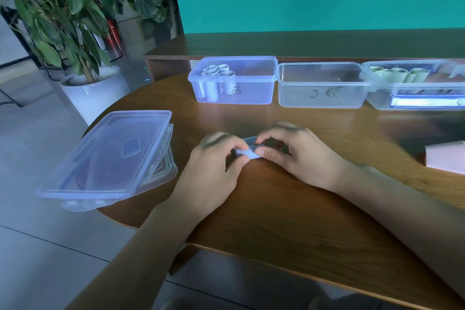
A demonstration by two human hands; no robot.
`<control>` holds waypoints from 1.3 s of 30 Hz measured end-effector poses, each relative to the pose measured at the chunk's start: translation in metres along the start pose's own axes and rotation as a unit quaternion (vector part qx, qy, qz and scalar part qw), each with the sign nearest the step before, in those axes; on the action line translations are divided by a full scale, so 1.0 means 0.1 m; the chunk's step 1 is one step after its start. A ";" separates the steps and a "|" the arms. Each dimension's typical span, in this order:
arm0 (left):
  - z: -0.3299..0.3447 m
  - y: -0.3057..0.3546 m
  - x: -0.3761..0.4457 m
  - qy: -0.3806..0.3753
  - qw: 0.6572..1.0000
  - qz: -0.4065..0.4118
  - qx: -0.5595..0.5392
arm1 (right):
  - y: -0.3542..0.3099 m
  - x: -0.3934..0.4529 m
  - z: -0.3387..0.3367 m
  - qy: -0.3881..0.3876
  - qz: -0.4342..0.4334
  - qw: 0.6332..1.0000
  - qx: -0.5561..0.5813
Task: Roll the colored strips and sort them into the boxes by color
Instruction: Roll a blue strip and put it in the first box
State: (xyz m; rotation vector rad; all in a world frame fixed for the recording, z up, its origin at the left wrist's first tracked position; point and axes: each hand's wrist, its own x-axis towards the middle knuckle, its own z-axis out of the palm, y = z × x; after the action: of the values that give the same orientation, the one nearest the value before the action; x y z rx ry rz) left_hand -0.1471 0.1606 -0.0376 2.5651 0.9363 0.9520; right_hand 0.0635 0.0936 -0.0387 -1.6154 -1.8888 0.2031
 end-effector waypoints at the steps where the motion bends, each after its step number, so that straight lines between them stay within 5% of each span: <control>1: 0.01 -0.01 0.01 -0.004 1.000 -0.006 0.007 | 0.00 0.01 0.00 0.001 0.002 1.000 -0.008; 14: 0.06 -0.05 0.06 -0.042 0.997 -0.033 0.051 | -0.01 0.07 0.06 0.020 -0.005 0.998 -0.067; 25: 0.17 -0.07 0.17 -0.003 0.998 0.020 0.062 | 0.01 0.21 0.08 -0.048 0.037 0.985 -0.162; 39: 0.29 -0.20 0.55 -0.037 0.993 -0.113 -0.016 | 0.09 0.40 0.05 0.001 0.070 0.995 -0.070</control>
State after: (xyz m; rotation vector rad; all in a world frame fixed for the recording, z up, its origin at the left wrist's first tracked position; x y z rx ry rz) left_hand -0.1058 0.2113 -0.0411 2.3865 1.1496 0.7953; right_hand 0.0664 0.1341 -0.0332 -1.8426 -1.8239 0.1308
